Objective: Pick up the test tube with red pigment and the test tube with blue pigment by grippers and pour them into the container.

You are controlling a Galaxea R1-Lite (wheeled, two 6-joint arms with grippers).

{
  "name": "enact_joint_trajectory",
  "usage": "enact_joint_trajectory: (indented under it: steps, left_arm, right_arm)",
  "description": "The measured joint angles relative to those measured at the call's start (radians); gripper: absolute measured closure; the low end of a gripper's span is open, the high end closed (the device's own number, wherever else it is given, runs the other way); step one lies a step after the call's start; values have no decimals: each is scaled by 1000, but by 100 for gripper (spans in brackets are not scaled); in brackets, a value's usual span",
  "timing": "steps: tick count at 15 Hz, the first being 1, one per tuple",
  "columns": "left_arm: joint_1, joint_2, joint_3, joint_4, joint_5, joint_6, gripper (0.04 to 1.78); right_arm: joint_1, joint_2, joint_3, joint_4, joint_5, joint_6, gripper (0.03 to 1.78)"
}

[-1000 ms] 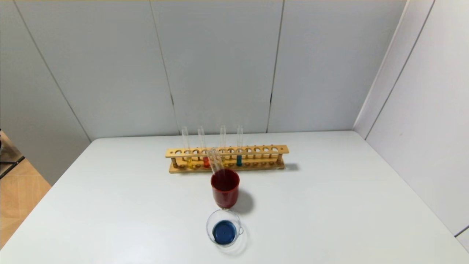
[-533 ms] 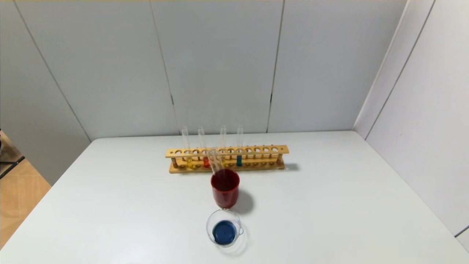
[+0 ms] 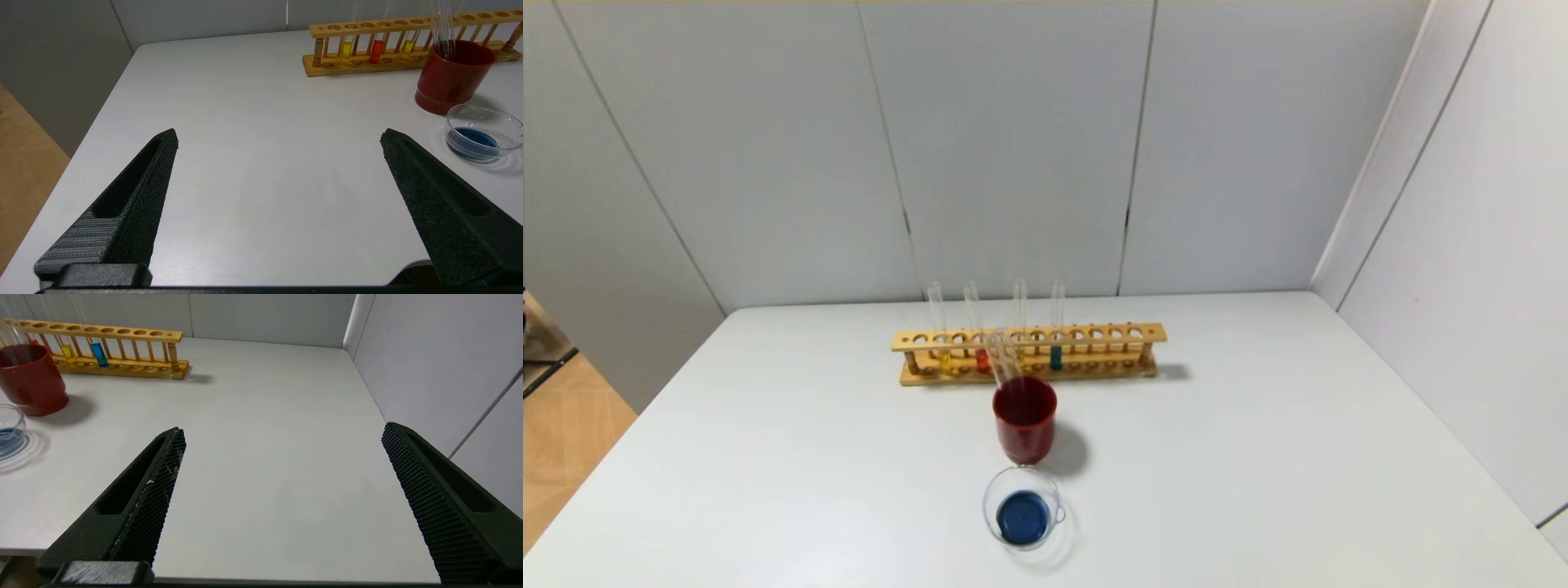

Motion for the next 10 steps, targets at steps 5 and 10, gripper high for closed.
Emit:
enact_joint_trajectory:
  steps: [5, 10]
  left_arm:
    - [0, 0, 0, 0, 0, 0, 7]
    - [0, 0, 0, 0, 0, 0, 7]
  right_arm:
    - [0, -1, 9, -4, 1, -8, 6]
    - [1, -1, 9, -7, -14, 49, 6]
